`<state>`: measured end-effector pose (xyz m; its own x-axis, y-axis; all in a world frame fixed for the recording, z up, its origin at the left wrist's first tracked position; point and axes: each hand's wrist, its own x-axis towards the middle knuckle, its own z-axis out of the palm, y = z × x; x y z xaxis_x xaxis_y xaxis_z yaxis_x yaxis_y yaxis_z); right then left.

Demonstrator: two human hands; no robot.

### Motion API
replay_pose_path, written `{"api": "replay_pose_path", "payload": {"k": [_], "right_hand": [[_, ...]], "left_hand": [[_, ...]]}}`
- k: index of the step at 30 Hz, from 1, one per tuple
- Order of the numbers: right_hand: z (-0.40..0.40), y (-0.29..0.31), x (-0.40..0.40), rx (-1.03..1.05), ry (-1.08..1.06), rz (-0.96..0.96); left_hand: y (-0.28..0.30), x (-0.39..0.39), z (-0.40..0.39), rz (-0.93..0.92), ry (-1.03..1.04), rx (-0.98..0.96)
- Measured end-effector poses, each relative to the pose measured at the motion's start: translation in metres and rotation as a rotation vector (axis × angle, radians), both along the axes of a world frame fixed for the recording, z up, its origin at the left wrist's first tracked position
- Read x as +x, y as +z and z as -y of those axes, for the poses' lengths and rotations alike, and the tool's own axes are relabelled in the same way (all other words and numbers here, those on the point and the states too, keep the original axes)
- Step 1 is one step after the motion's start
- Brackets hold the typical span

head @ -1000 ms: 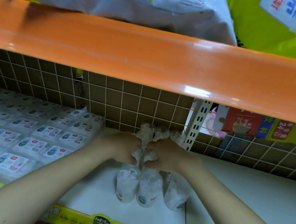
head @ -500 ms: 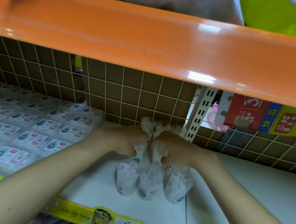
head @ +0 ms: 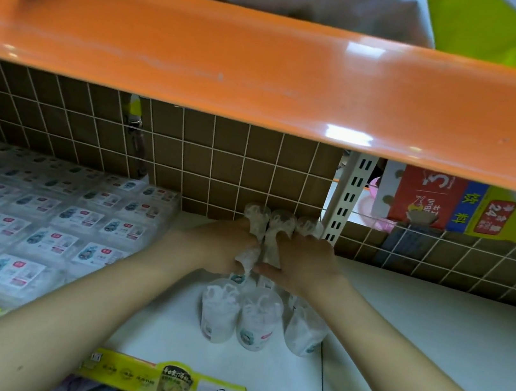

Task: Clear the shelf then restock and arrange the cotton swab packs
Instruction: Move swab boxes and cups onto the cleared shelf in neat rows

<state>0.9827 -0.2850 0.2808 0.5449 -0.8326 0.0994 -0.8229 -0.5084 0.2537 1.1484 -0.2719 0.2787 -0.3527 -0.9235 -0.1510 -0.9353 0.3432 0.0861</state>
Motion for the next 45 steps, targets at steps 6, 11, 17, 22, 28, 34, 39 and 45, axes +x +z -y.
{"api": "replay_pose_path", "payload": {"k": [6, 11, 17, 22, 28, 34, 39, 45], "right_hand": [[0.005, 0.011, -0.006, 0.365, 0.007, 0.053], [0.005, 0.013, -0.008, 0.220, -0.034, -0.041], [0.005, 0.009, -0.003, 0.192, 0.044, 0.062], [0.008, 0.010, -0.004, 0.275, 0.073, 0.155], [0.008, 0.003, -0.003, 0.319, 0.121, 0.180], [0.010, -0.008, -0.006, 0.255, 0.117, 0.134], [0.014, -0.014, -0.008, 0.240, 0.117, 0.129], [0.012, 0.008, -0.035, 0.228, 0.070, 0.296]], "left_hand": [[-0.004, 0.005, -0.002, -0.001, 0.009, -0.046], [-0.001, 0.004, -0.004, 0.057, 0.023, -0.106], [-0.007, 0.000, 0.000, 0.057, -0.003, -0.179], [-0.010, -0.001, 0.001, -0.036, -0.059, -0.180], [-0.014, 0.004, 0.005, -0.047, -0.067, -0.168], [-0.023, 0.012, 0.005, -0.080, -0.112, -0.204], [-0.024, 0.016, 0.002, -0.149, -0.143, -0.235], [-0.017, 0.013, -0.005, -0.160, -0.072, -0.186]]}}
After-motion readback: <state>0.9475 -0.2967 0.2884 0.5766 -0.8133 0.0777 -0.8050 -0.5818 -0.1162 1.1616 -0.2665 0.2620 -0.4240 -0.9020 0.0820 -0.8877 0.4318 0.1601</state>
